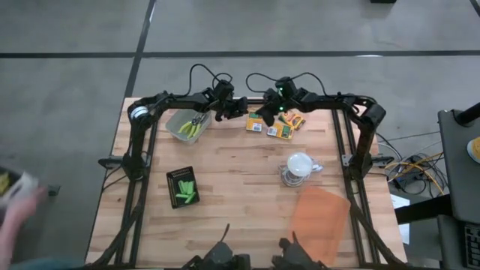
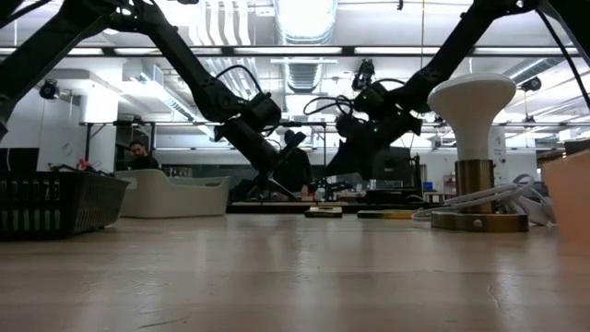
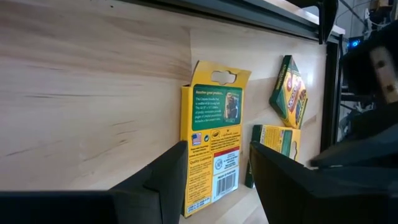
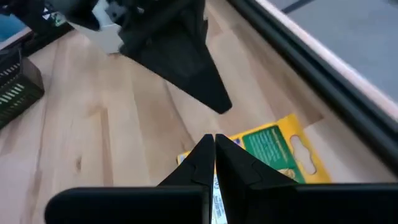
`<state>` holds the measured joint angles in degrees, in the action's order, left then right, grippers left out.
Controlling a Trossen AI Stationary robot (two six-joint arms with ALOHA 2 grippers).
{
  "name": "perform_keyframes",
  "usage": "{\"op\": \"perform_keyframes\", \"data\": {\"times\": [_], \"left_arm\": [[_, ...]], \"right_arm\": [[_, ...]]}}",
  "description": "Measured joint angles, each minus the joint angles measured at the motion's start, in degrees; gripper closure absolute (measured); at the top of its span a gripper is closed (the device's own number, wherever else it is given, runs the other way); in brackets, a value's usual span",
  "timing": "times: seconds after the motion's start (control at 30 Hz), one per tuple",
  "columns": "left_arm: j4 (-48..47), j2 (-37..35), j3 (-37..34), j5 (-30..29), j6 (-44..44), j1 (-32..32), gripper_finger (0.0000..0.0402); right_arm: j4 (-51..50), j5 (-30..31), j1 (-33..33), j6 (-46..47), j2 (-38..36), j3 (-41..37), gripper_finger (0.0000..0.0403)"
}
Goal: Pick & Place School Supplies
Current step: Put the yellow yellow crayon box into the orange bin
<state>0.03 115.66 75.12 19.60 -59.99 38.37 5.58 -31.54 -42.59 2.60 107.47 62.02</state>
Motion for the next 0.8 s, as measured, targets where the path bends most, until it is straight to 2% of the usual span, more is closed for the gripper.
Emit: {"op": "perform_keyframes", "data": {"times": [0.33,0.63,0.8], "left_arm": [[0.0,0.0,0.0,-0.5,-1.6,0.0,0.0225],[0.0,0.0,0.0,-0.6,-1.7,0.0,0.0225],[0.0,0.0,0.0,-0.6,-1.7,0.0,0.0225]], "right_arm": [[-1.1,2.0,-1.0,-4.6,-0.1,-2.3,0.0391],[0.0,1.3,-2.7,-5.7,-0.1,-6.2,0.0391],[-0.1,1.0,-3.0,-10.0,-0.1,-8.0,0.0391]]}}
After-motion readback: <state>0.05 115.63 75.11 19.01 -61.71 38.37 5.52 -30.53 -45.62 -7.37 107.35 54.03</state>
